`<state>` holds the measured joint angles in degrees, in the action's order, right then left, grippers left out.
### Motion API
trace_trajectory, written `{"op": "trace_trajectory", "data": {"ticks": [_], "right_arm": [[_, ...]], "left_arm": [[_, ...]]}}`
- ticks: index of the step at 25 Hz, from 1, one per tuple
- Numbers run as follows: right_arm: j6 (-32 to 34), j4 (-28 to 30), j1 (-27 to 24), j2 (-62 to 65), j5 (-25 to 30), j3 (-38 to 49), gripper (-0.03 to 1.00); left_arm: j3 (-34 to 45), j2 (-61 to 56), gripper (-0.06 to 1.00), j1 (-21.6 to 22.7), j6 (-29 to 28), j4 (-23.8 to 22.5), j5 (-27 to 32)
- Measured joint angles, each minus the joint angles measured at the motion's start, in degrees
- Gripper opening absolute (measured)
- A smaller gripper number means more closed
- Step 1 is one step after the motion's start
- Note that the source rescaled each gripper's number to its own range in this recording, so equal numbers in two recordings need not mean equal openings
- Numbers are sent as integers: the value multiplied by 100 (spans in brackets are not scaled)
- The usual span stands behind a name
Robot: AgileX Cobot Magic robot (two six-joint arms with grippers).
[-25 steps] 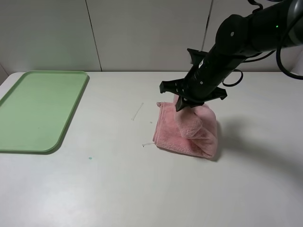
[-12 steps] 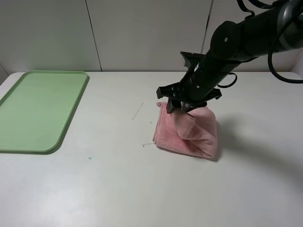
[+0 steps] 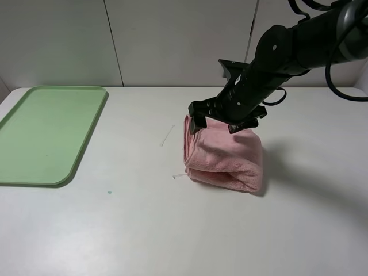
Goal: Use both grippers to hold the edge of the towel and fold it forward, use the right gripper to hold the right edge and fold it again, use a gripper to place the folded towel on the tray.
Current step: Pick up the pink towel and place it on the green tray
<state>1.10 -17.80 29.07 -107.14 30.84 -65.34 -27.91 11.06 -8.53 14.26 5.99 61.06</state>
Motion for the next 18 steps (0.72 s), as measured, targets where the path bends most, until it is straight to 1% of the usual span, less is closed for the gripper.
{"op": "trace_trajectory", "data": {"ticks": [18], "right_arm": [[30,23,0,0,61,0,100]], "left_arm": [[0,0,100,0,0,0,0]]}}
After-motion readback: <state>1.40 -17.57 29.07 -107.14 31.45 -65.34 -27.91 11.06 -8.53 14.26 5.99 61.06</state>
